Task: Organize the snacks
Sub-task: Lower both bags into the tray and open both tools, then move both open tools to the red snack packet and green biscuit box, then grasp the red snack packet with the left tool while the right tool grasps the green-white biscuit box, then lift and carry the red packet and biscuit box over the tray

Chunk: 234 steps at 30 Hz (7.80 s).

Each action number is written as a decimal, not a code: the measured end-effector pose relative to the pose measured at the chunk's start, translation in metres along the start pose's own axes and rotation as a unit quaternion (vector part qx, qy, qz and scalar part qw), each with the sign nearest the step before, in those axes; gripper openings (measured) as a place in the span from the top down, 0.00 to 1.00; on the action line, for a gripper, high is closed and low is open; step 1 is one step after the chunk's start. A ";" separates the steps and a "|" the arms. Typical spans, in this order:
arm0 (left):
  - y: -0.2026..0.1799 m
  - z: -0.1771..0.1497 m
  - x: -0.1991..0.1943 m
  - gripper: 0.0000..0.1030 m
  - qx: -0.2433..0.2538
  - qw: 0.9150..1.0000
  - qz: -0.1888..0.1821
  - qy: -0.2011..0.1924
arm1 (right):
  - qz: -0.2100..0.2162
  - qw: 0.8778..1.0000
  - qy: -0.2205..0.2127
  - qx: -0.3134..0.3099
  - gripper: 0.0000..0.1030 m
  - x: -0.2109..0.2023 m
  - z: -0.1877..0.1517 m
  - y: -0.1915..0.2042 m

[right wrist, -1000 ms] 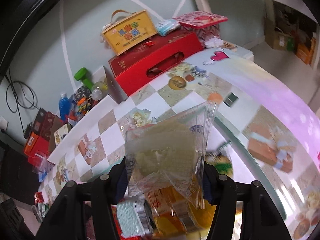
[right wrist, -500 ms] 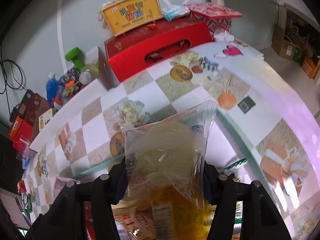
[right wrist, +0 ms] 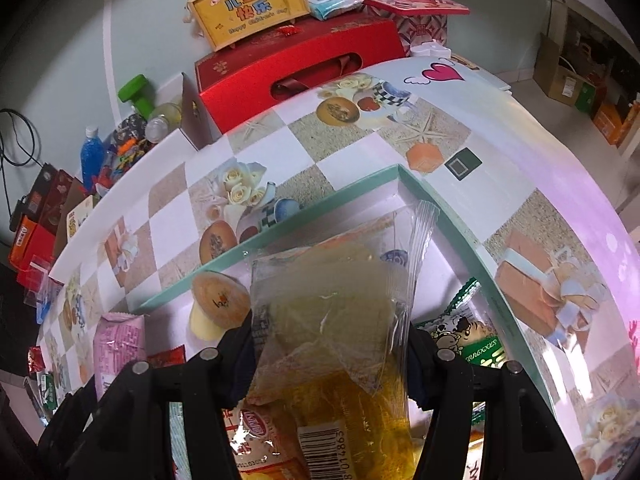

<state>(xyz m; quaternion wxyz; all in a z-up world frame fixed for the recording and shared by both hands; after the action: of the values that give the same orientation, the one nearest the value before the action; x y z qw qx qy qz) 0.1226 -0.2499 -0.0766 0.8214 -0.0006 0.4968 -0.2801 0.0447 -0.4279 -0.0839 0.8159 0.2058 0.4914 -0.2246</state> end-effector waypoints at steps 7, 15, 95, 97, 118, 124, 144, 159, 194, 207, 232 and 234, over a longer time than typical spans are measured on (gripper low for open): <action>-0.001 0.002 -0.013 0.42 -0.001 1.000 -0.001 -0.006 | -0.003 1.000 -0.005 -0.003 0.35 -0.010 -0.001 0.004; 0.011 0.005 -0.027 0.29 -0.023 1.000 0.014 -0.010 | -0.006 1.000 -0.015 -0.005 0.22 -0.023 -0.002 0.004; 0.292 0.086 -0.175 0.00 -0.064 0.989 0.097 -0.095 | 0.153 0.970 -0.045 -0.185 0.00 -0.038 0.004 0.317; 0.311 0.093 -0.181 0.00 -0.071 0.988 0.089 -0.099 | 0.162 0.966 -0.048 -0.196 0.00 -0.031 0.004 0.335; 0.460 0.089 -0.176 0.00 -0.169 0.974 0.126 -0.081 | 0.261 0.877 -0.006 -0.403 0.00 0.033 -0.110 0.526; 0.475 0.086 -0.174 0.00 -0.190 0.972 0.119 -0.068 | 0.287 0.848 0.008 -0.445 0.00 0.032 -0.146 0.555; 0.490 0.088 -0.151 0.00 -0.215 0.968 0.128 -0.032 | 0.242 0.851 -0.032 -0.466 0.22 0.059 -0.138 0.568; 0.479 0.096 -0.106 0.28 -0.210 0.963 0.168 0.028 | 0.229 0.873 -0.029 -0.430 0.62 0.072 -0.097 0.538; 0.483 0.094 -0.118 0.58 -0.218 0.960 0.176 0.012 | 0.136 0.913 -0.022 -0.384 0.50 0.088 -0.078 0.568; 0.474 0.095 -0.119 0.60 -0.202 0.963 0.178 0.014 | 0.133 0.913 -0.019 -0.384 0.58 0.079 -0.079 0.535; 0.356 0.063 -0.173 0.60 -0.194 0.972 0.100 -0.082 | 0.163 0.940 -0.039 -0.296 0.59 -0.011 -0.085 0.390; 0.331 0.054 -0.174 0.60 -0.187 0.975 0.084 -0.090 | 0.156 0.946 -0.040 -0.282 0.59 -0.018 -0.088 0.371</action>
<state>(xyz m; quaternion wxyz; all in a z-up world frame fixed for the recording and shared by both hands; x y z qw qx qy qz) 0.2581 0.0941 0.0004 0.8686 -0.1376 0.4630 -0.1105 0.1861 -0.0735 -0.0628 0.8844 0.0319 0.4634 0.0454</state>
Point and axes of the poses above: each gripper's, at about its wrist camera, not at the fingertips, and x roughly the way its jaws point, y to its left, z to its top, the point moved 5 cm from there along x, roughly the way its jaws point, and after that the axes turned 9 degrees about -x, right-handed, at the moved point
